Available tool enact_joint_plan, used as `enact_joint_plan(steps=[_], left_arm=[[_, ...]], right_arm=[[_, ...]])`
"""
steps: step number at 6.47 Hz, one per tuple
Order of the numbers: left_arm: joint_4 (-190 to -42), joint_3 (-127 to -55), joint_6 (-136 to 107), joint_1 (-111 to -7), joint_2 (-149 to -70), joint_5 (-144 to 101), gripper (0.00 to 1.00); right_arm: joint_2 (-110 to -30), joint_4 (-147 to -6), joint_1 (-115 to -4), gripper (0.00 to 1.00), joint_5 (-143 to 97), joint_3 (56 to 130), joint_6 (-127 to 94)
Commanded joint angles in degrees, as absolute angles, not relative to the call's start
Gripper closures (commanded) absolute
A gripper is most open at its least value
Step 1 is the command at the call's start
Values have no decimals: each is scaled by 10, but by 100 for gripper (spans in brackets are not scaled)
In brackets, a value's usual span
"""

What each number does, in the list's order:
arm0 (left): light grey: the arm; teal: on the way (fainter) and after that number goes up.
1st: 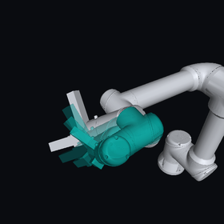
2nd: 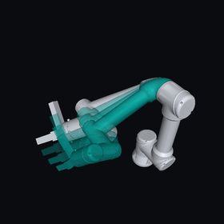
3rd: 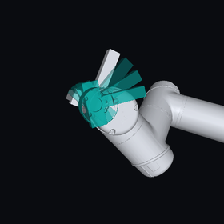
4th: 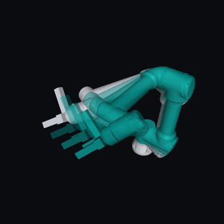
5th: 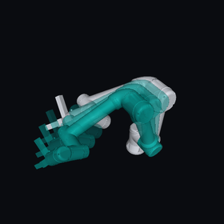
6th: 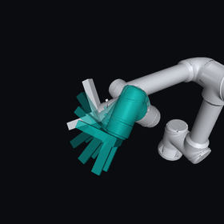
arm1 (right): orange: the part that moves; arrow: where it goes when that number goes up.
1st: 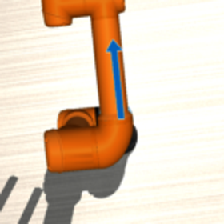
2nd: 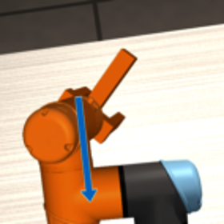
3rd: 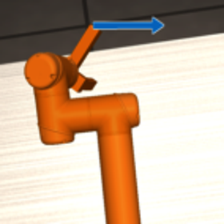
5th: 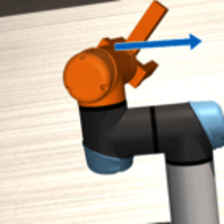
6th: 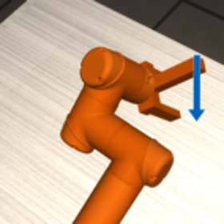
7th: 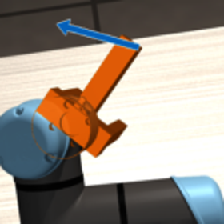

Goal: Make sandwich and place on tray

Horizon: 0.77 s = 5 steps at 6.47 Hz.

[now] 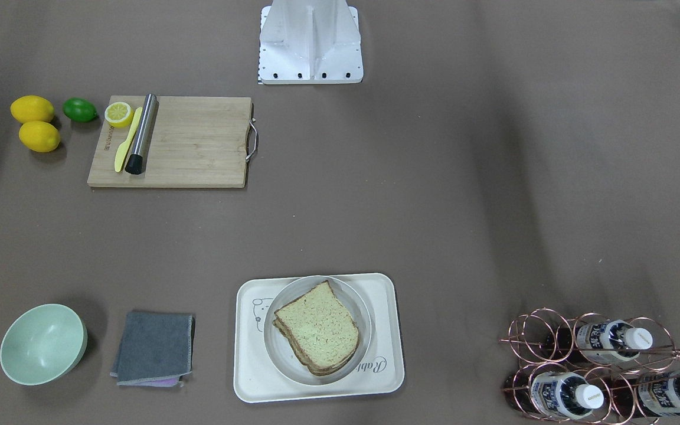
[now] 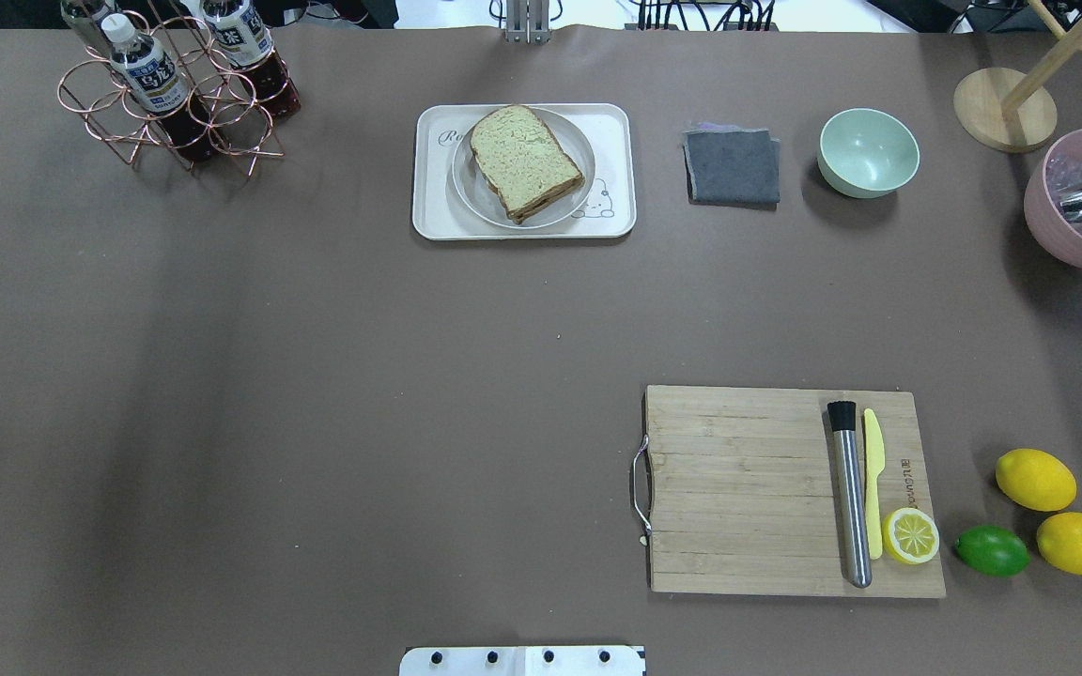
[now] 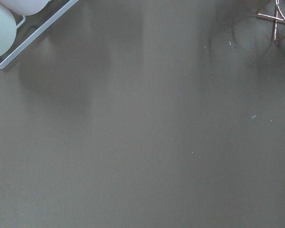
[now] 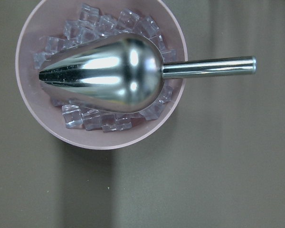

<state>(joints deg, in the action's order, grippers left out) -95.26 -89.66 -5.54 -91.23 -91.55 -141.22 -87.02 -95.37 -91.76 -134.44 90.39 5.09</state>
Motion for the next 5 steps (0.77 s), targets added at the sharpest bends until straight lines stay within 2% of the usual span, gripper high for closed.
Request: enact_joint_plan(steps=[1,5], left_arm=[[-952,-896,-56,-911,-918,-1412,2],[-952,-896,-56,-912,-922,-1412,2]], right_arm=[[-867,-953,-918,0,-1341,907,54],[-858,-953,-918,0,-1340,907,51]])
